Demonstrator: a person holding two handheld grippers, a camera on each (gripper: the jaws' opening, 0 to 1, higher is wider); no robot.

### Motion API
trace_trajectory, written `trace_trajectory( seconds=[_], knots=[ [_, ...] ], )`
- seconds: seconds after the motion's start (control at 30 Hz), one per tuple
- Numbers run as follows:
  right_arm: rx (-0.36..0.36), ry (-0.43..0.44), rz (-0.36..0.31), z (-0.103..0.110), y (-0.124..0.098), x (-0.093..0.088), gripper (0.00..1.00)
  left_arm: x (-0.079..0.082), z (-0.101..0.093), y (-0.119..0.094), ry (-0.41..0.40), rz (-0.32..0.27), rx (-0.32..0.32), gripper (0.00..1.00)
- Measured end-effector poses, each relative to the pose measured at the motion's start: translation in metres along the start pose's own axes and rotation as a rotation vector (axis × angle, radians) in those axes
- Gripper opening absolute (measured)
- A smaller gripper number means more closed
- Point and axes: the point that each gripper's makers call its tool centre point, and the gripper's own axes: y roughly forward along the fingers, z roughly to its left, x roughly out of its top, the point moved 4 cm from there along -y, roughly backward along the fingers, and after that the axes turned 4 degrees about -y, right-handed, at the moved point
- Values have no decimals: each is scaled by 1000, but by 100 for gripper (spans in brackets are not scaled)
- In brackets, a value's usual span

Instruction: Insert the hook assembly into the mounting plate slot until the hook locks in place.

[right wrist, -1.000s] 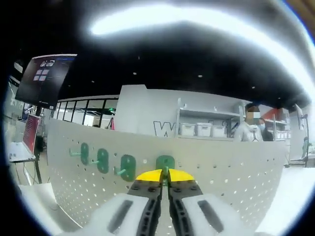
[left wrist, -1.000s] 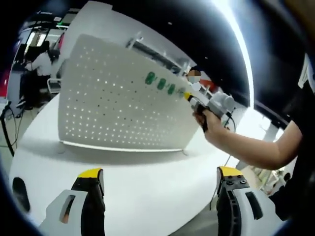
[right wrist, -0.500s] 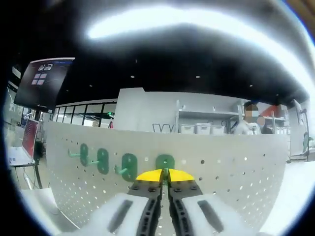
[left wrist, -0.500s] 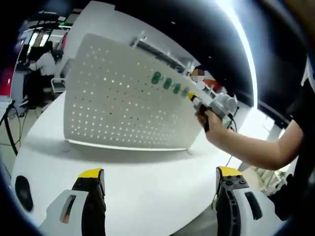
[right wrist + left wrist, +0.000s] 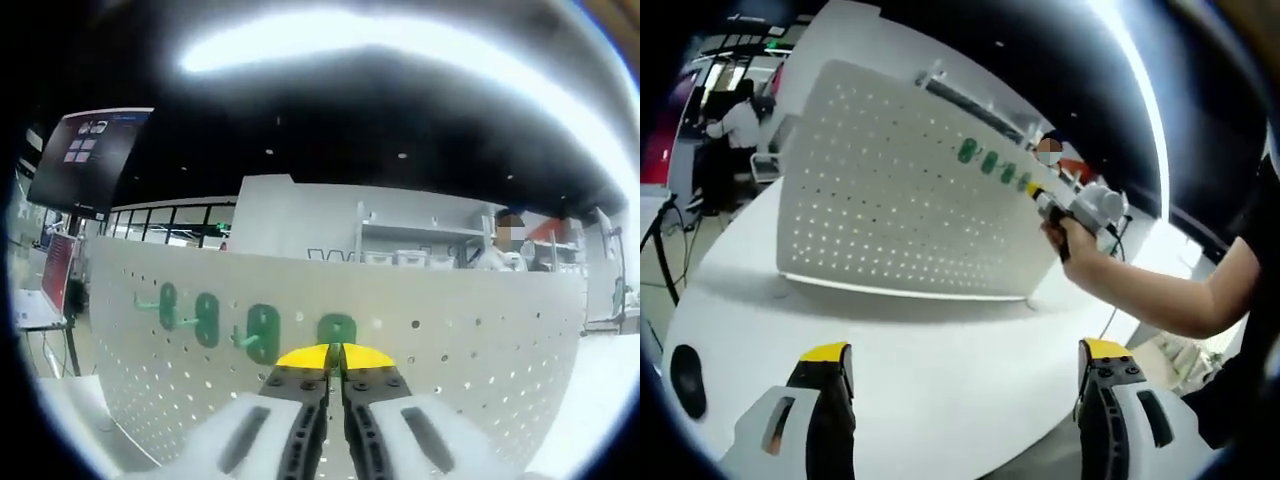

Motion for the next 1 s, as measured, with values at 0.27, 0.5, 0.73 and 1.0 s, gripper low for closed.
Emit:
trace_trajectory(
  seconds=[0.27,0.5,0.73,1.0],
  knots=[
    [43,-1,62,1,-1,-4,0,-17,7,1,33,69,39,95],
    [86,30,43,-1,-9,4,6,-17,7,-4,28,59,48,95],
    [97,41,5,-6,-17,21,11,-17,6,-7,30,53,59,94],
    [92,47,-38,-15,-25,44,12,-11,2,-10,48,38,55,94]
  ],
)
